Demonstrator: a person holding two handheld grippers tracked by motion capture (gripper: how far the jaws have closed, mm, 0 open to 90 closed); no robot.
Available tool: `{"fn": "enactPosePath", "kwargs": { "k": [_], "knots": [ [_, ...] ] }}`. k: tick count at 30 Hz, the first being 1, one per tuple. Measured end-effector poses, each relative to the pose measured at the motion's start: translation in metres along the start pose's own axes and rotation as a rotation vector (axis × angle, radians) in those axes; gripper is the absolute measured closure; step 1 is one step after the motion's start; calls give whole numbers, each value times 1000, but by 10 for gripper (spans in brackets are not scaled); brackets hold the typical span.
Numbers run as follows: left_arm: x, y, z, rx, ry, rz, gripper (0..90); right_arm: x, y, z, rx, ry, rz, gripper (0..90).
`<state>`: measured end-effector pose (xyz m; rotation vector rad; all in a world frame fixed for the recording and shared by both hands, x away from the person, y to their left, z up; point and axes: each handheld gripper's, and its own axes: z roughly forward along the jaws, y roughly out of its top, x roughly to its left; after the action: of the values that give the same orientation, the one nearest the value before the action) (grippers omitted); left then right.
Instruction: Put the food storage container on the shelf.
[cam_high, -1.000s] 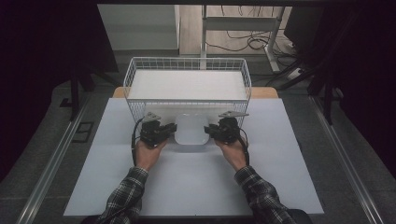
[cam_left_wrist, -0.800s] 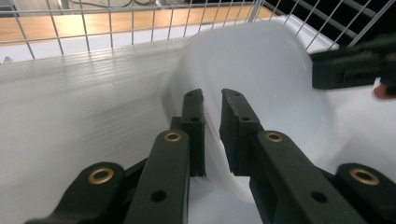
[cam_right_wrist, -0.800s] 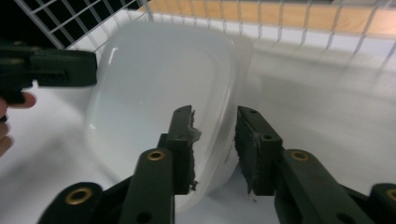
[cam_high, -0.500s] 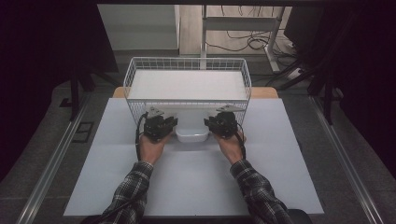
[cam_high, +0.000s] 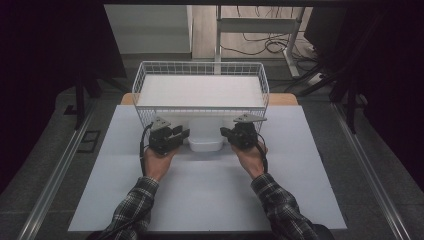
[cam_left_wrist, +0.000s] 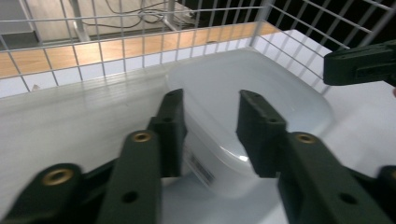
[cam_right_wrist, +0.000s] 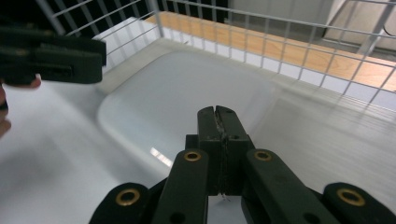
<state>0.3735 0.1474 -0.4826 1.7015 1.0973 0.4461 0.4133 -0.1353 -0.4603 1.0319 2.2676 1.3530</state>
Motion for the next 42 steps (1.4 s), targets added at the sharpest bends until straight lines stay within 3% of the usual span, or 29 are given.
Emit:
{"fn": "enactPosePath", "kwargs": {
  "k": [5,12,14,21,28,34,38,42],
  "knots": [
    [-9,-6,-18,-1,-9,33,428,10,-7,-12,-7,37,-31,894],
    [-16,-24,-40,-20,-77,5,236,22,-14,-23,-10,89,-43,893],
    [-18,-29,-44,-4,-88,13,186,26,-17,-24,-3,92,-57,893],
    [-30,-47,-60,6,-77,48,74,36,-26,-26,18,121,-91,890],
    [-39,-69,-72,51,-40,124,48,42,-35,-15,60,138,-104,891],
    [-41,-80,-81,42,-43,120,32,45,-37,-2,88,143,-119,892],
    [-46,-89,-85,69,-39,143,31,43,-37,9,106,139,-104,892],
    [-46,-92,-89,72,-43,132,33,41,-37,17,110,136,-94,892]
  ]
}}
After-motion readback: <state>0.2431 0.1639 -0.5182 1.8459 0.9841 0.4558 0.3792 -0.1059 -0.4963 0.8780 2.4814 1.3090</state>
